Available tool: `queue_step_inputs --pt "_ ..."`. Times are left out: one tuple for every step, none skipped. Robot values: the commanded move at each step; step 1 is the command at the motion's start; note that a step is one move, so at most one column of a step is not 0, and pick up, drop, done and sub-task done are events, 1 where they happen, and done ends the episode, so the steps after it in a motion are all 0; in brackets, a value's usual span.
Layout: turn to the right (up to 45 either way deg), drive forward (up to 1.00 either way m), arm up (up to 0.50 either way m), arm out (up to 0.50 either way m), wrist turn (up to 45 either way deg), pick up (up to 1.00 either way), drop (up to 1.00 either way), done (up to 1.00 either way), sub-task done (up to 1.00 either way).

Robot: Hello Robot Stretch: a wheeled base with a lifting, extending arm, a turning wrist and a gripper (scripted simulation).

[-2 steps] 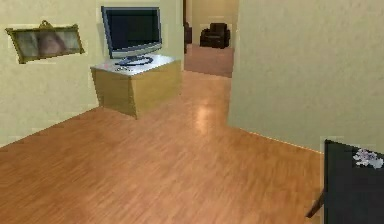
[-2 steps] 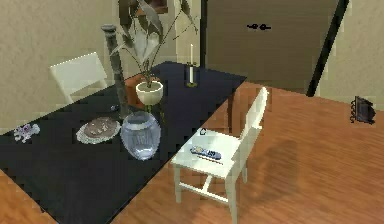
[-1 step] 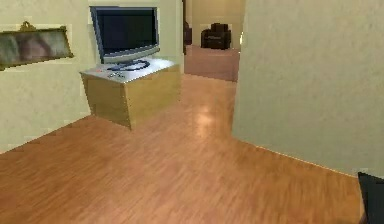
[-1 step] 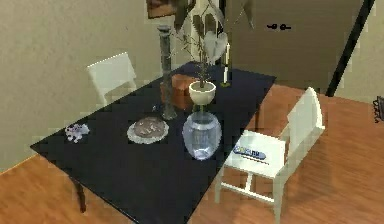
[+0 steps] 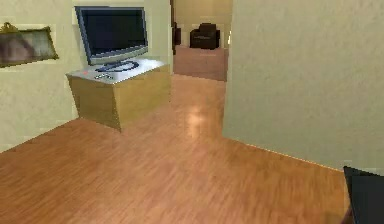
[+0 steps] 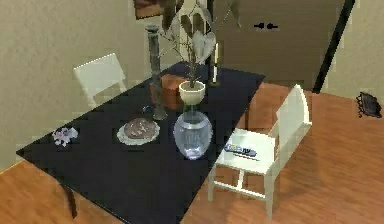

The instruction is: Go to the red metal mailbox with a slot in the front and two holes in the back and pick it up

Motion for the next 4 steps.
queue_step_inputs --pt "0.0 1.00 0.00 0.00 0.0 0.00 0.00 0.00 0.00" --pt "0.0 1.00 0.00 0.00 0.0 0.00 0.00 0.00 0.00" --pt "0.0 0.15 0.00 0.00 0.0 0.00 0.00 0.00 0.00" --pt "-45.0 0.00 0.00 0.00 0.0 0.00 0.00 0.00 0.00"
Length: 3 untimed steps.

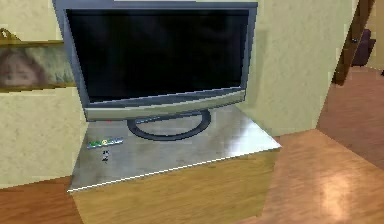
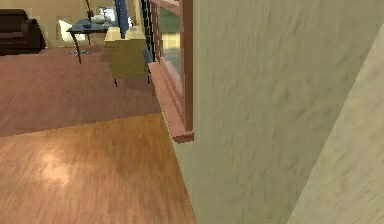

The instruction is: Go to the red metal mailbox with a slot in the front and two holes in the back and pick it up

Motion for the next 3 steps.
queue_step_inputs --pt "-12.0 0.00 0.00 0.00 0.0 0.00 0.00 0.00 0.00" --pt "0.0 0.10 0.00 0.00 0.0 0.00 0.00 0.00 0.00" --pt "45.0 0.00 0.00 0.00 0.0 0.00 0.00 0.00 0.00"
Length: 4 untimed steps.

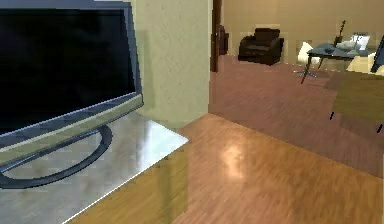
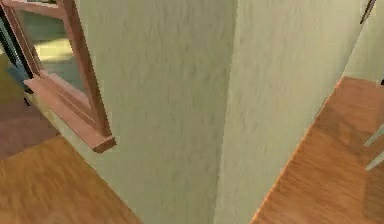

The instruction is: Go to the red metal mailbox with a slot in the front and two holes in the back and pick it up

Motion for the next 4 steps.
queue_step_inputs --pt "24.0 0.00 0.00 0.00 0.0 0.00 0.00 0.00 0.00" --pt "0.0 1.00 0.00 0.00 0.0 0.00 0.00 0.00 0.00" --pt "12.0 0.00 0.00 0.00 0.0 0.00 0.00 0.00 0.00" --pt "3.0 0.00 0.00 0.00 0.0 0.00 0.00 0.00 0.00"
